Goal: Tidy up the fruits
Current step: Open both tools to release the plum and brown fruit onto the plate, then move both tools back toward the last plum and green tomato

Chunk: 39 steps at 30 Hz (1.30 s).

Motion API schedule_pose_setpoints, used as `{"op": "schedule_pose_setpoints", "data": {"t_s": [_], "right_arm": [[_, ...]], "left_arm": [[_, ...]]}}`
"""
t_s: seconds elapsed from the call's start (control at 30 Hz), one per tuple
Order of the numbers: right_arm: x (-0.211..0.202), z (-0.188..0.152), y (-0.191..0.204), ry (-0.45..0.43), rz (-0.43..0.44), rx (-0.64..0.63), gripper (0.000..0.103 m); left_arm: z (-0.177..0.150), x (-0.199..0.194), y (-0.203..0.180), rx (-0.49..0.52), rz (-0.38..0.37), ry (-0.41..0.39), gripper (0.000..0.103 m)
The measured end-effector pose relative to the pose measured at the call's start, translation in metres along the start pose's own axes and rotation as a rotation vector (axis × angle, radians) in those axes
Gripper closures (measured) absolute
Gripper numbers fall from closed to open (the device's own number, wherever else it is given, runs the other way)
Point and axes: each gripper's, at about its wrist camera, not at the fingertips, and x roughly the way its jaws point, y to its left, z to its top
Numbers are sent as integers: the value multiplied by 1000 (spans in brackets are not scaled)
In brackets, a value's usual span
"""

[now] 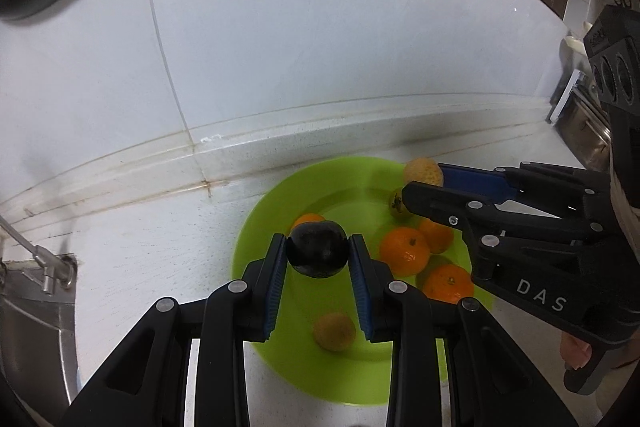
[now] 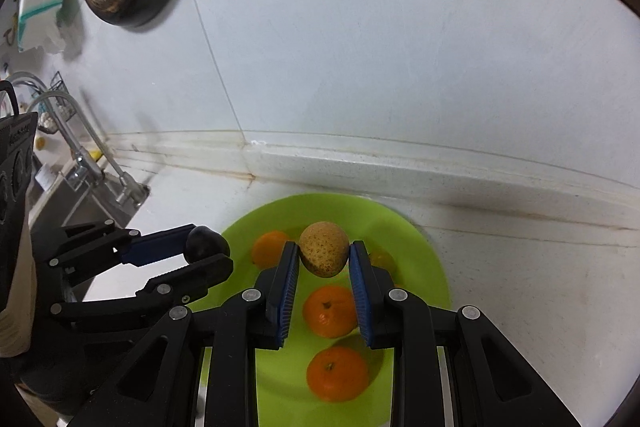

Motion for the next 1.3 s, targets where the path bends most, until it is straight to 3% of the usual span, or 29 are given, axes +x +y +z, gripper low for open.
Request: {"op": "schedule_pose_setpoints", "data": {"t_s": [0.27,0.33,0.43,0.53,0.9,1.1,1.3], "right_arm": [[15,1,-2,23,7,3,76],[16,1,-2,22,10,6,75],[13,1,-4,14,-5,12,66],[5,0,-5,2,-24,13,66],[-57,-13,5,-78,-82,18,66],[-94,-26,18,-131,-90,15,60],[-122,-45,31,-161,-103,29,53]], "left_arm": [[3,10,2,-5,-12,15,72],[3,10,2,0,-7,10,68],[4,5,2,4,6,0,62],[2,-3,1,8,25,-11,61],[-10,-72,-4,5,51,-123,46],[-31,-109,-13,24,65,-176,40],[-57,-128,-17,38,80,-181,30]]}}
